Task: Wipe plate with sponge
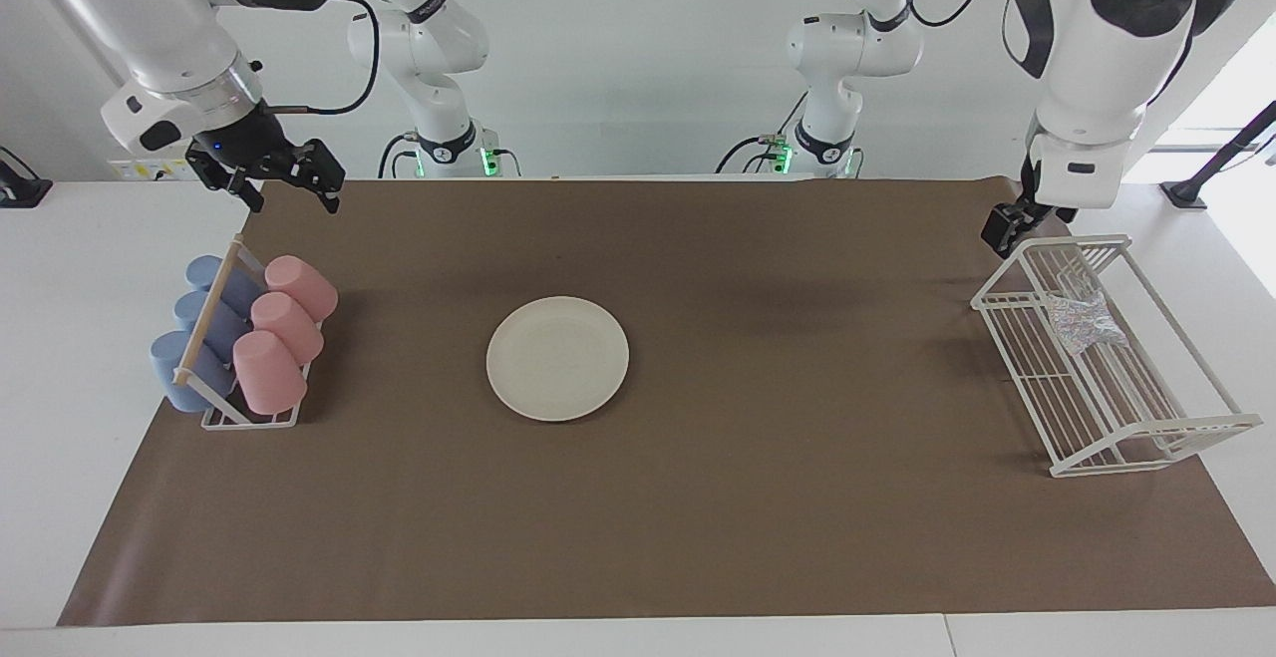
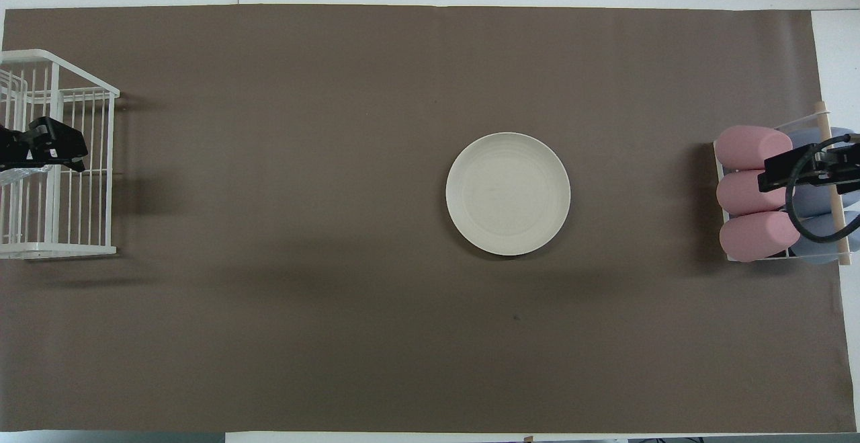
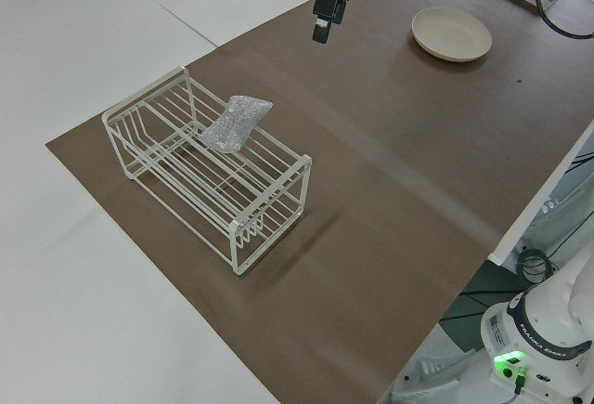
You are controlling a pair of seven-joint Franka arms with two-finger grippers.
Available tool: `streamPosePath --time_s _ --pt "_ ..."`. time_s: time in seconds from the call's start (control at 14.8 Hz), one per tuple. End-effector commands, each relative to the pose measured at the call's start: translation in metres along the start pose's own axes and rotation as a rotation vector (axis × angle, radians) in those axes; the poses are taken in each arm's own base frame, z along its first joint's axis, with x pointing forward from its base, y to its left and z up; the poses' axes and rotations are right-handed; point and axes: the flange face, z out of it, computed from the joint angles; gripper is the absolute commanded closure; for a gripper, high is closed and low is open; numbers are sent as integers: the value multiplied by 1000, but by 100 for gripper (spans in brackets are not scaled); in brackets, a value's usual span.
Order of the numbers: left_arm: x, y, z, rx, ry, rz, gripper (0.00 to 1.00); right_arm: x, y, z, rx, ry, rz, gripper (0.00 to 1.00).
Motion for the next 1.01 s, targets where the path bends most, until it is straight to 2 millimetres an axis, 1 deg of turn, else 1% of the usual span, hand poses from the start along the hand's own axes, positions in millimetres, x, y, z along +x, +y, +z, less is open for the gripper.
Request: streamPosePath --time_s 0.0,0.07,0.2,0.27,0.34,0.4,0.47,0.61,0.67,0.81,0.94 --pt "-28 -1 -14 -61 -74 107 0 -4 0 0 -6 -8 3 0" --pt "-33 2 -17 -88 -85 142 0 -4 1 0 -6 -8 6 0" --pt "-34 6 -22 -194 -105 144 0 -4 1 0 -6 -8 5 0" --pt "-33 9 -25 -207 -103 141 0 -4 0 0 -6 -8 3 0" --pt "-30 9 -34 -213 -81 141 0 -4 0 0 -6 -8 5 0" --pt "-28 10 -35 -216 -67 139 0 -4 0 0 -6 -8 3 0" --pt "-23 12 -31 -213 -57 135 0 -4 0 -1 -6 -6 5 0" --pt "-24 14 -18 -165 -67 151 0 -4 0 0 -6 -8 3 0" --pt "-23 15 -16 -160 -66 165 0 -4 0 0 -6 -8 5 0" --pt "-20 13 -15 -146 -49 257 0 -4 0 0 -6 -8 3 0" --pt "-19 13 -17 -146 -35 268 0 -4 0 0 -6 -8 3 0"
